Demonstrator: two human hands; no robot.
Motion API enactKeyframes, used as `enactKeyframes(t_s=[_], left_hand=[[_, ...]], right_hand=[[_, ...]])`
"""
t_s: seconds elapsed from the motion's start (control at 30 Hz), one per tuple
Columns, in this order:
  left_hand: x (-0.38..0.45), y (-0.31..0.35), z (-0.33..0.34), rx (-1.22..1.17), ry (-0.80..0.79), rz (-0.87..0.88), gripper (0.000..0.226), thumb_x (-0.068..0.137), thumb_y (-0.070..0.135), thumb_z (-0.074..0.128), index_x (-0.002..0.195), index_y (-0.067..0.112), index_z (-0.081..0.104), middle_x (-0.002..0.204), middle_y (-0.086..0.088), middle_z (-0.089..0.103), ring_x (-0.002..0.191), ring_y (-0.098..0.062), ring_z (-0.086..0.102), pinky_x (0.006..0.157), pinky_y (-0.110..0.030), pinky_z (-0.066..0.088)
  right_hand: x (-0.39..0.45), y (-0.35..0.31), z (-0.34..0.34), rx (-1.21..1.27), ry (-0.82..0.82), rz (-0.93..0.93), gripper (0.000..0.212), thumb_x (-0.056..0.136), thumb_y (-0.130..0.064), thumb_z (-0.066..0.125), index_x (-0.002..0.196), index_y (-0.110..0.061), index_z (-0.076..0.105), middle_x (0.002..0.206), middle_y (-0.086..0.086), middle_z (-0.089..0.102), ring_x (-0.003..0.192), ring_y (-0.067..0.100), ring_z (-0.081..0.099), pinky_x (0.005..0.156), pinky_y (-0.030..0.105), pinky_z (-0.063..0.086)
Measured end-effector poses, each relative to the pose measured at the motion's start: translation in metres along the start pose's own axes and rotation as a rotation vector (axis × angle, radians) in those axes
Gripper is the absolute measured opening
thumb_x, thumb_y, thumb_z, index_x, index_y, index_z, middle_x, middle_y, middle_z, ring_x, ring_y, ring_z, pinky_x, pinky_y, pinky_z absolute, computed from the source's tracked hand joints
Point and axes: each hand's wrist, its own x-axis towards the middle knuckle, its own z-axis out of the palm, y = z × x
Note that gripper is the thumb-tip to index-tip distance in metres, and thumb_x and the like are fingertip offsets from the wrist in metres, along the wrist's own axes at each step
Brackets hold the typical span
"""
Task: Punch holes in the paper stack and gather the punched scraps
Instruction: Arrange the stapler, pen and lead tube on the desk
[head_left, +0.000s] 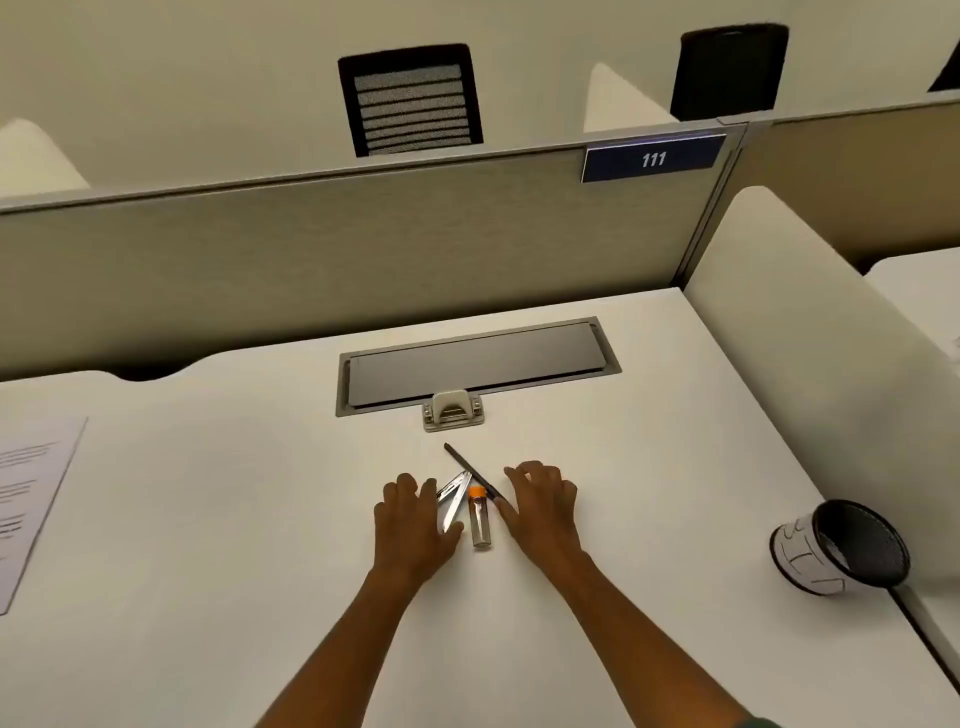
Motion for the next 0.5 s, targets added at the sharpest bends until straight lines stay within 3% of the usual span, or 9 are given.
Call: enactKeyframes(t_s=[0.3,0.5], left_hand=[[0.013,0.007,0.013,-0.074,0.056,-0.076,0.035,0.086,0.044,0.060,0.104,0.014,0.061,0.108,-0.004,0.056,0.101,-0.024,0.050,0.080,-0.034,0.042],[0.016,0.008,0.007,-0.120,0.068,-0.106,0.024,0.081,0.035,0.062,0.083,0.011,0.062,0.088,-0.004,0.061,0.086,-0.025,0.051,0.067,-0.032,0.032]], right_hand=[[0.007,0.001,0.007,0.016,0.058,-0.010,0.030,0.098,-0.043,0.043,0.112,-0.027,0.065,0.109,-0.004,0.063,0.101,0.020,0.053,0.085,0.036,0.033],[0.010,-0.001,0.001,0.012,0.050,0.037,0.026,0.094,-0.040,0.047,0.102,-0.025,0.067,0.103,-0.006,0.064,0.099,0.019,0.054,0.084,0.036,0.033]])
